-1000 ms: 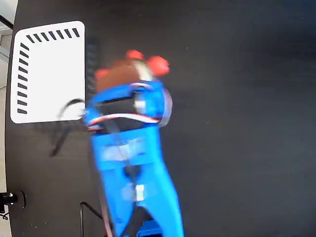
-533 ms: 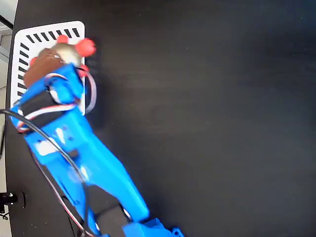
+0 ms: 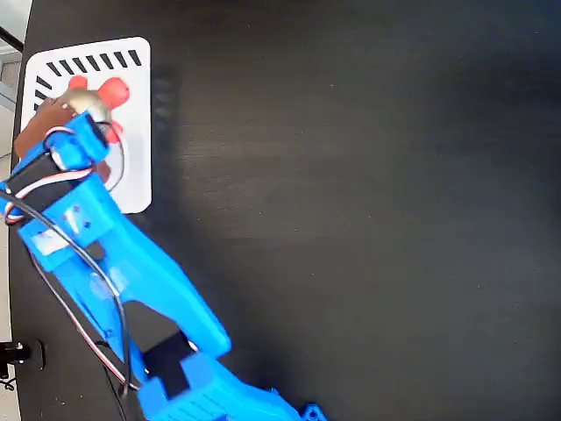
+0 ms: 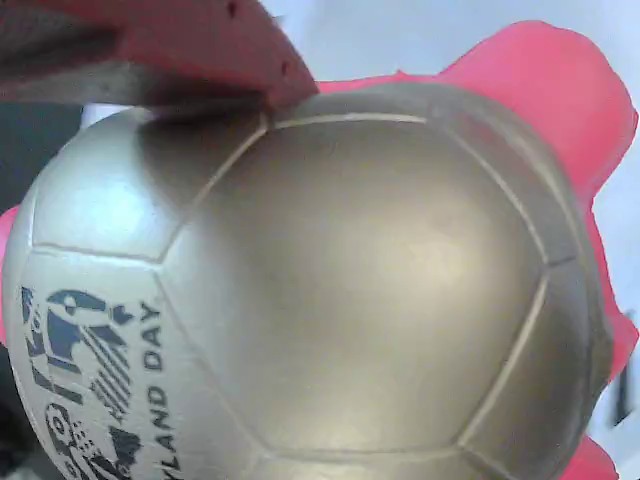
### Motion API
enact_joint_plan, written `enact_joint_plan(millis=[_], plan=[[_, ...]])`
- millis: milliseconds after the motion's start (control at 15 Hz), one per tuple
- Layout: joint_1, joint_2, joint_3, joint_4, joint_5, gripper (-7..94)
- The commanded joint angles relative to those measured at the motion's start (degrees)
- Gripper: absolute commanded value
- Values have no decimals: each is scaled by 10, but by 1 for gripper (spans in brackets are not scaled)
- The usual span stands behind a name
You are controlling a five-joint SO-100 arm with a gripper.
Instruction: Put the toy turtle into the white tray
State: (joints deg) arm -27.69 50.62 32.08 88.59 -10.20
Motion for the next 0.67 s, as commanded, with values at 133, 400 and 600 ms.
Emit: enact_joint_plan(millis=[133, 400, 600], plan=[[-13, -3, -76, 18, 2, 0], [-4, -31, -80, 38, -11, 39], [-4, -33, -72, 42, -8, 59]])
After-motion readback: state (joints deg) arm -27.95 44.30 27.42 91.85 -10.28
